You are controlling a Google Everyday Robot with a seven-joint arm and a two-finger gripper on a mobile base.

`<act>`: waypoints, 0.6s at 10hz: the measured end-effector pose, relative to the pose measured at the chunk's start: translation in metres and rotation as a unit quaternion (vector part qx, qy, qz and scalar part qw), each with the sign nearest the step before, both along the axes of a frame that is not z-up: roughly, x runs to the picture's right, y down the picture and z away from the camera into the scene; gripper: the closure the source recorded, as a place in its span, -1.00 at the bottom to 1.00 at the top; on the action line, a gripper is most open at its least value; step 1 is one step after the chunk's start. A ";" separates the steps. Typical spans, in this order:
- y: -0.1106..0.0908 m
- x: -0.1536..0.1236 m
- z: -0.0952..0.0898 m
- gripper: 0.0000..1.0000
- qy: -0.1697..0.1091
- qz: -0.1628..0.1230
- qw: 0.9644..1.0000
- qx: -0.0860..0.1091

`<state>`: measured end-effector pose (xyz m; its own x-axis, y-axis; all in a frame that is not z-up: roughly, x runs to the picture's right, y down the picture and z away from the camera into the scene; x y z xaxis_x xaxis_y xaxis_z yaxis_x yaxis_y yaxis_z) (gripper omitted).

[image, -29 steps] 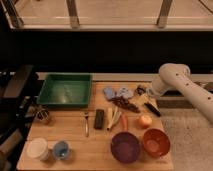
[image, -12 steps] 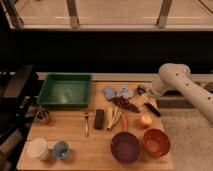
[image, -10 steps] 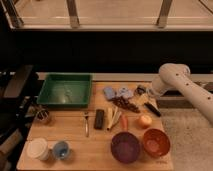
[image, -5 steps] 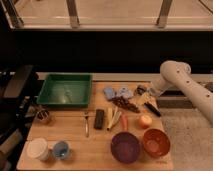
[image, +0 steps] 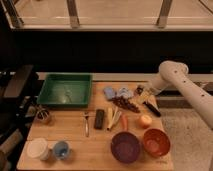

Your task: Place towel in tray

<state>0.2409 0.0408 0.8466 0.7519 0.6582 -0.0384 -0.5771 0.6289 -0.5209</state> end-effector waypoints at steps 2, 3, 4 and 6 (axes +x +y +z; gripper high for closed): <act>-0.011 0.000 0.011 -0.33 0.017 -0.005 0.999 0.043; -0.020 -0.001 0.017 -0.33 0.025 -0.001 0.998 0.062; -0.026 -0.003 0.020 -0.33 0.029 0.001 0.997 0.073; -0.027 -0.003 0.021 -0.33 0.030 0.002 0.997 0.076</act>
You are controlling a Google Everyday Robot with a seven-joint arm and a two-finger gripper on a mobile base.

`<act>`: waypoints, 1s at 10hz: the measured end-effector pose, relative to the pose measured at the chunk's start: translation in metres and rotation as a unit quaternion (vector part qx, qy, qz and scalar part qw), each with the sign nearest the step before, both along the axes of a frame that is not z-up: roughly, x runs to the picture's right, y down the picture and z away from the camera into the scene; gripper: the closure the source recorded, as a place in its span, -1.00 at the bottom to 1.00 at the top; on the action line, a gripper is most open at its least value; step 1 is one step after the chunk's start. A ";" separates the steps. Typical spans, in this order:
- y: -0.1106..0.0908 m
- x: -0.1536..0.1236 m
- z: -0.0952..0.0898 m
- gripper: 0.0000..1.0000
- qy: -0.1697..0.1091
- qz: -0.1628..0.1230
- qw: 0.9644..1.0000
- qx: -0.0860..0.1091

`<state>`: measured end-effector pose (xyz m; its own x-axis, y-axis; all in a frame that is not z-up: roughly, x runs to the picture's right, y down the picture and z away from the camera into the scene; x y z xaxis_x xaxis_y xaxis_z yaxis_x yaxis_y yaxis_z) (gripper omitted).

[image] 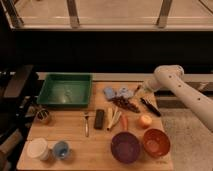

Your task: Place towel in tray

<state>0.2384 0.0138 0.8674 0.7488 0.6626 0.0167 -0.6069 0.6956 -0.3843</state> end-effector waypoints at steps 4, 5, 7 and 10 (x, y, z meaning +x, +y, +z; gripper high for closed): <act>-0.001 -0.002 0.005 -0.33 -0.005 0.011 1.000 0.005; -0.001 0.000 0.013 -0.33 -0.011 0.022 1.000 0.008; 0.000 -0.006 0.034 -0.33 -0.033 0.030 0.999 0.015; -0.003 -0.005 0.047 -0.33 -0.053 0.030 0.998 0.026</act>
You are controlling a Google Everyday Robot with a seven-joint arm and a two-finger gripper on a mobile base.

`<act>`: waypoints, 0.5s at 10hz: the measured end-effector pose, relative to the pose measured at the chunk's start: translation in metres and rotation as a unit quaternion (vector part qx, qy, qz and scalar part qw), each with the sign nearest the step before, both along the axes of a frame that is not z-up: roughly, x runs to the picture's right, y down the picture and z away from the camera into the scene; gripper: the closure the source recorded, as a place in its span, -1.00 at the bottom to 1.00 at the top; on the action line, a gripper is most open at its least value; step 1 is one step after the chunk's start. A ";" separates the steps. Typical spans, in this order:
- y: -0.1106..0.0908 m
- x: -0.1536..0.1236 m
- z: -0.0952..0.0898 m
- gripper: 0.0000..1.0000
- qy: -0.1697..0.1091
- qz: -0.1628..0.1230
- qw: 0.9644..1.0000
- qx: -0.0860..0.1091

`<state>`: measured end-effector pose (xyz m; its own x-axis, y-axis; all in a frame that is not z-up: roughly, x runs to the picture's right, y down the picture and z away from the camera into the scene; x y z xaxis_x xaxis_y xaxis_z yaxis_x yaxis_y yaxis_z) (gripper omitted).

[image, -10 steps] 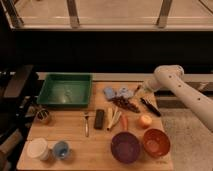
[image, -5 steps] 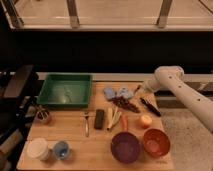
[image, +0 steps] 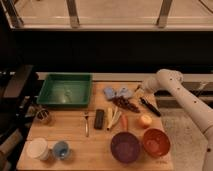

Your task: Place towel in tray

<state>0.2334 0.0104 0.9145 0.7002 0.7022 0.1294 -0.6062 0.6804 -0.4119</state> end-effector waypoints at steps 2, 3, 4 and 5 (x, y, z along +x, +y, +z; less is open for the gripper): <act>-0.003 -0.005 0.007 -0.33 -0.012 -0.009 1.000 0.002; -0.006 -0.009 0.011 -0.33 -0.020 -0.013 1.000 0.003; -0.008 -0.013 0.016 -0.33 -0.027 -0.016 1.000 0.004; -0.009 -0.017 0.020 -0.33 -0.032 -0.017 0.999 0.005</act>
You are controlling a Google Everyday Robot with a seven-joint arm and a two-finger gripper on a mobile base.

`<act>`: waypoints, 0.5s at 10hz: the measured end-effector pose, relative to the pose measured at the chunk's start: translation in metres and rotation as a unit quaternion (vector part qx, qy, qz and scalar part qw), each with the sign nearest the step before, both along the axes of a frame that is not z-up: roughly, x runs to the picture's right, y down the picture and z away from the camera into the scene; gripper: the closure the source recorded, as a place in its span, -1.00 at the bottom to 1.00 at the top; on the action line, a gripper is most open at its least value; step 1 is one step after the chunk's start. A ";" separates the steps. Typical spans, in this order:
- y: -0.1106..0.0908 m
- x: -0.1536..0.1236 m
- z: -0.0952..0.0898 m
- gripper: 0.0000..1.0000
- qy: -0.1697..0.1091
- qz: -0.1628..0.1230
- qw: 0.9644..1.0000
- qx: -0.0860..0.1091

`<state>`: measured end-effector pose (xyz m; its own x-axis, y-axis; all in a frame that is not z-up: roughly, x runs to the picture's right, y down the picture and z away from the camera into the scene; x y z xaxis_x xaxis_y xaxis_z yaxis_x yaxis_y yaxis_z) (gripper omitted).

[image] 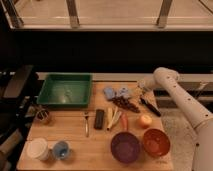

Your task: Place towel in tray

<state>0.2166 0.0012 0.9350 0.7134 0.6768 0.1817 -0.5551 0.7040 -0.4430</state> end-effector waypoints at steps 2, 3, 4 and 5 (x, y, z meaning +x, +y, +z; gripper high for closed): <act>-0.002 -0.008 0.012 -0.33 -0.014 0.001 1.000 0.000; -0.004 -0.011 0.017 -0.33 -0.019 0.002 1.000 0.001; -0.005 -0.013 0.021 -0.33 -0.024 0.003 1.000 0.001; -0.006 -0.017 0.026 -0.33 -0.031 0.004 1.000 0.002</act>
